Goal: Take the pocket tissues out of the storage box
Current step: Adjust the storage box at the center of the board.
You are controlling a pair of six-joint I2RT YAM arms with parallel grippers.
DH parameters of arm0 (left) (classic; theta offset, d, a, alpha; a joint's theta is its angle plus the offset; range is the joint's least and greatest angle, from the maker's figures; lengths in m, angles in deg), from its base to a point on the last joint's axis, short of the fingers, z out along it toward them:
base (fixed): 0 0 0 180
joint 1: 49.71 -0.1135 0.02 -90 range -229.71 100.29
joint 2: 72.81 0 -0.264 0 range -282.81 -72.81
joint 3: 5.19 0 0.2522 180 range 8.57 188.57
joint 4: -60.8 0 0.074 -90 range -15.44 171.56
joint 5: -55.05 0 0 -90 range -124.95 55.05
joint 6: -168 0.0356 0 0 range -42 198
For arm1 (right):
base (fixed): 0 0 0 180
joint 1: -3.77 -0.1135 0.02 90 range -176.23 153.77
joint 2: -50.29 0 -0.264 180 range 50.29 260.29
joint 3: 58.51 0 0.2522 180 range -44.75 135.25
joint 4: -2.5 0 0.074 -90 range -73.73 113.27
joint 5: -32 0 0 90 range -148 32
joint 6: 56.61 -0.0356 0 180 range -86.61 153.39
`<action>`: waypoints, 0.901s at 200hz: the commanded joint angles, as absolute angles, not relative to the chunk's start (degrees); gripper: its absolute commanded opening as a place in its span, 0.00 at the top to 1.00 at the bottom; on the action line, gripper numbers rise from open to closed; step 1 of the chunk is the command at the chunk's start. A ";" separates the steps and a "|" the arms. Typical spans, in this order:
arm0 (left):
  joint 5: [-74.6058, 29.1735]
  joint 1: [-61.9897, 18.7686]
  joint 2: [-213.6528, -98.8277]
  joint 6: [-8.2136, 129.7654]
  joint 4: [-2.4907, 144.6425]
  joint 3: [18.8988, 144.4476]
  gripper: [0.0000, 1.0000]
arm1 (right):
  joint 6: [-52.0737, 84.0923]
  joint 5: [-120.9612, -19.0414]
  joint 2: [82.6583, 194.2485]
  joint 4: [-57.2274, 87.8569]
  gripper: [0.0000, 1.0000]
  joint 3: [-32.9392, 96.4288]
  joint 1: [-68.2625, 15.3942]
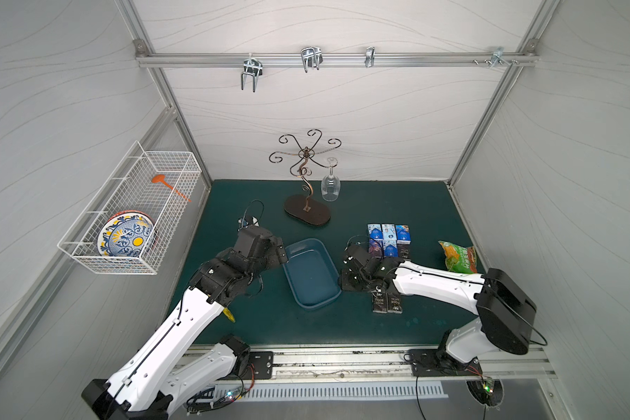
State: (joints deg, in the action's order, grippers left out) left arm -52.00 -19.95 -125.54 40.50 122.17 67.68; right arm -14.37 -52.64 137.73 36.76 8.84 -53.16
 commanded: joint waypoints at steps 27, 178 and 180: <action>-51.91 -20.12 -125.99 40.82 120.11 69.65 0.06 | -12.70 -53.68 138.27 38.45 0.66 10.05 -53.62; -52.52 -20.17 -125.90 41.08 121.01 69.83 0.07 | 19.75 -52.90 150.93 45.85 0.91 20.95 -49.88; -52.59 -20.15 -125.90 41.13 121.04 69.83 0.07 | 20.01 -52.97 151.15 45.70 0.91 20.98 -49.81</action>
State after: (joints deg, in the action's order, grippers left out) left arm -52.05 -19.95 -125.78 40.50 122.20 67.68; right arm 12.09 -51.74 147.74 42.92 20.05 -51.76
